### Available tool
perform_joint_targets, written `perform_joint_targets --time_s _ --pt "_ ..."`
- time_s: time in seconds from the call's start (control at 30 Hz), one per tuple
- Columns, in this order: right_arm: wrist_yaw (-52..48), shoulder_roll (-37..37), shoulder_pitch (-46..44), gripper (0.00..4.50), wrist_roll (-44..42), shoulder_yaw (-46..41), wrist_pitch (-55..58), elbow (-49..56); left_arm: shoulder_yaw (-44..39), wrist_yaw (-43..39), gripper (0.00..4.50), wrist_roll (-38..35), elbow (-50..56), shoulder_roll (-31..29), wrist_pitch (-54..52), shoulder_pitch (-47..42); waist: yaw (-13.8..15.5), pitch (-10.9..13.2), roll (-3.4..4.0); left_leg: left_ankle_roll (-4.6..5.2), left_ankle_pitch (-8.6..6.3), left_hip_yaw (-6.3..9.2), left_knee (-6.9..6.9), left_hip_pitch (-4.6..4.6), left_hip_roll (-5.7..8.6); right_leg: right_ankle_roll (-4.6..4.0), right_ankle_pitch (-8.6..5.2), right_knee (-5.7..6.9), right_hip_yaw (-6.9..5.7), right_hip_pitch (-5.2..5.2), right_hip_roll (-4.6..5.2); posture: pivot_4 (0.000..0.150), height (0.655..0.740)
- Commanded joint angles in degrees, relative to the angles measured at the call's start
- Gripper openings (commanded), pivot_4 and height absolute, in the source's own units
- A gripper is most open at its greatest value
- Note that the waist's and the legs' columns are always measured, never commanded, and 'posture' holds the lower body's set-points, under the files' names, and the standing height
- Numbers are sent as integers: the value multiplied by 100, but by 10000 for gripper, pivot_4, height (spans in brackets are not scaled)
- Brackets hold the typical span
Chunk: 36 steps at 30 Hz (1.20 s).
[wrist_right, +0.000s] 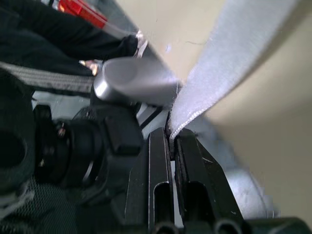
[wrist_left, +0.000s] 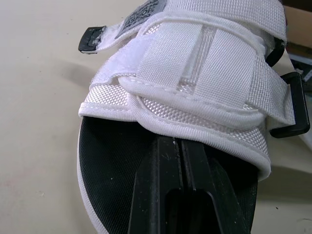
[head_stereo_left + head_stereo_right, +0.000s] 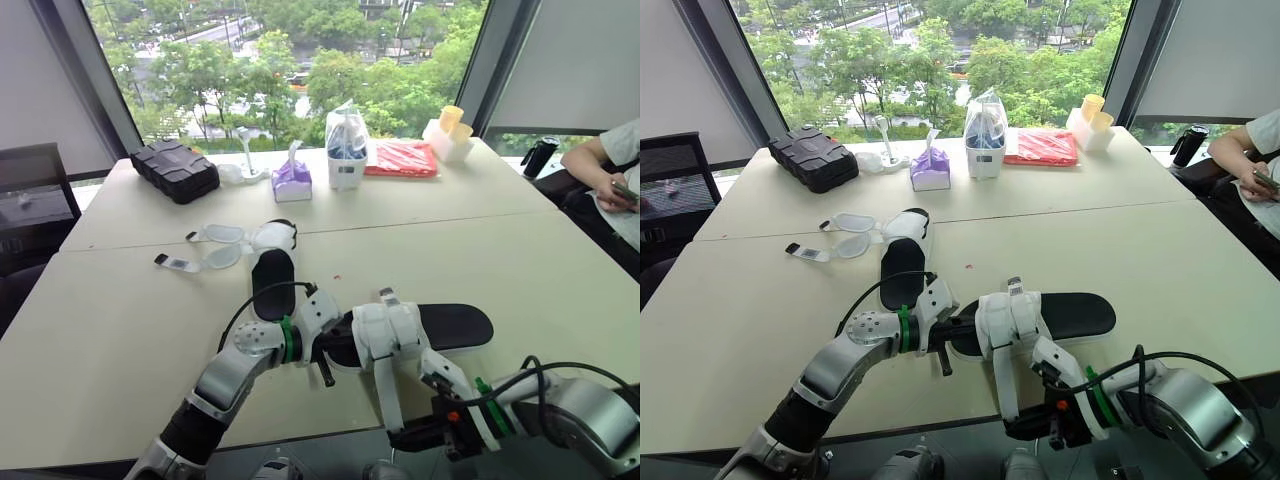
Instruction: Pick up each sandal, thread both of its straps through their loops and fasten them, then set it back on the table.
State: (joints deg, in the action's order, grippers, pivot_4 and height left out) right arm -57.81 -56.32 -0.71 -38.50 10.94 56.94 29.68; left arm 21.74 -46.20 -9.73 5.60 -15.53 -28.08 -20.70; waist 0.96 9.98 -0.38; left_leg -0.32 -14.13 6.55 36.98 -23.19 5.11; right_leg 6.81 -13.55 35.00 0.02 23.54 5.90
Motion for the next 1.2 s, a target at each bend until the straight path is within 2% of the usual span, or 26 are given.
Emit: perform_joint_targets --time_s 0.03,0.3,0.53,0.67,0.77,0.83,1.2 --pt "-175 -186 235 335 -102 -39 -47 329 258 -89 0 69 -97 -113 -204 199 1 -1 1 0 -1 0 0 0 0 0 0 0 0 0 1 1500 7400" --pt "-245 -463 336 335 -443 -824 -104 650 305 -127 0 75 -44 -162 -219 229 11 0 -1 1 -1 0 1 -1 1 0 -1 -1 -1 -1 2 1500 7400" --pt "-250 -447 -100 335 -1445 -1598 302 859 331 -153 0 60 -40 -175 -228 234 5 1 0 1 -1 0 4 -1 0 -3 -2 -1 -1 -2 3 1500 7400" --pt "-277 -447 -1132 335 -1912 -1704 498 620 350 -210 0 62 -62 -191 -233 208 -12 1 1 1 -1 -2 4 -3 1 -4 -2 -1 -1 0 5 1500 7400" --pt "-268 -204 -2247 335 -1526 -1162 464 -57 362 -227 0 69 -101 -187 -218 168 -10 3 -3 1 -1 -3 6 -3 1 -9 -2 -1 -1 1 5 1500 7400" --pt "-343 -69 -2679 335 -1236 -803 365 -442 368 -236 0 78 -123 -193 -203 138 2 3 -2 1 -1 -2 5 -6 0 -10 -2 -2 -3 4 4 1500 7400" --pt "-683 508 -3532 335 127 239 -420 -1875 343 -235 0 88 -176 -217 -204 50 80 2 1 3 -1 -4 6 -17 4 -13 6 3 -2 22 0 1500 7400"
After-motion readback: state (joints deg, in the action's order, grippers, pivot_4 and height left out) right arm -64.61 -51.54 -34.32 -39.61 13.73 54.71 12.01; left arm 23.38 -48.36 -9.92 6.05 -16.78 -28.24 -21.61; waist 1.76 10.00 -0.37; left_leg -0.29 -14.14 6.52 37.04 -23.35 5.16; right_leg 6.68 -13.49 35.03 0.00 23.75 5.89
